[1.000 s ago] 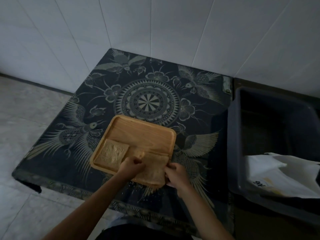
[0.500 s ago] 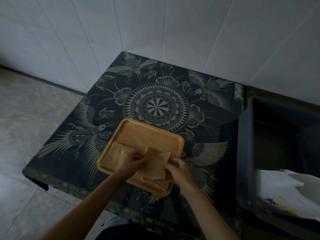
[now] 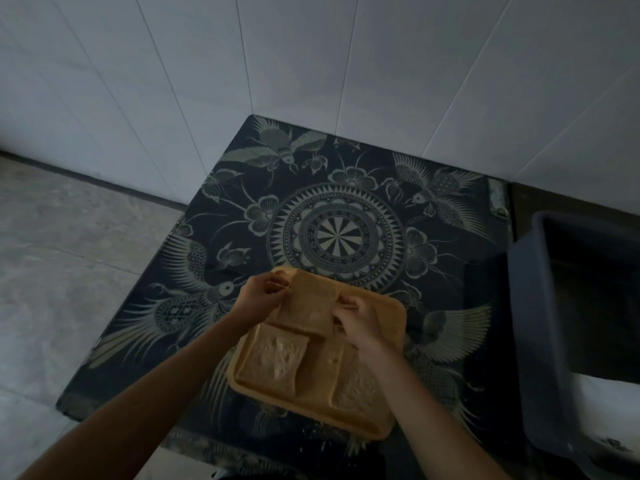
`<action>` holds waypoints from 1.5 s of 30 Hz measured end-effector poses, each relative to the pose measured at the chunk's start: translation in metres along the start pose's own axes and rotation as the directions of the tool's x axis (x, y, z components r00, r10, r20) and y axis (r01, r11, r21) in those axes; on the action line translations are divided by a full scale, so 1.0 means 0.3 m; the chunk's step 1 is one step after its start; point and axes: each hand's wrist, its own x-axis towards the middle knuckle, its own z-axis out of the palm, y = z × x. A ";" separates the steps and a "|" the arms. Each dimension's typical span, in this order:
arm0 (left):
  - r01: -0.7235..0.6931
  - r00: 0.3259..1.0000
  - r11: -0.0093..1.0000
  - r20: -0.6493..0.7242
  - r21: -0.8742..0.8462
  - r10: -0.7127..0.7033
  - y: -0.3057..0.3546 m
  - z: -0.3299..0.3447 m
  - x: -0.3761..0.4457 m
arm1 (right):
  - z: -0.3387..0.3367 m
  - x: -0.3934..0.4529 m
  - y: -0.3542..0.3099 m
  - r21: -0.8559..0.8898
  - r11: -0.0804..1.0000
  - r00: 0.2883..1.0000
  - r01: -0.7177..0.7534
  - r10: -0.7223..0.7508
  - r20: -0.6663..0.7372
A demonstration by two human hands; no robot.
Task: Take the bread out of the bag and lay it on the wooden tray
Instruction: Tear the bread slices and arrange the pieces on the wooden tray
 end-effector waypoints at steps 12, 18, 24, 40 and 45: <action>0.008 0.998 0.989 0.066 0.151 -0.019 -0.084 -0.091 0.147 | 0.166 0.131 0.036 -0.108 0.994 0.996 -0.020 0.010 -0.090; 0.020 0.996 0.982 0.082 0.188 -0.036 -0.100 -0.135 0.129 | 0.152 0.111 0.060 -0.106 0.992 0.994 -0.067 0.057 -0.096; 0.044 0.988 0.974 0.135 0.222 -0.075 -0.150 -0.146 0.094 | 0.148 0.055 0.098 -0.119 0.990 0.996 -0.078 0.071 -0.062; 0.072 0.986 0.965 0.129 0.252 -0.107 -0.193 -0.136 0.027 | 0.191 -0.019 0.143 -0.099 0.994 0.999 -0.053 0.052 -0.008; 0.152 0.981 0.977 0.097 0.148 -0.167 -0.203 -0.132 0.021 | 0.203 -0.029 0.144 -0.048 0.998 0.999 -0.050 0.050 -0.013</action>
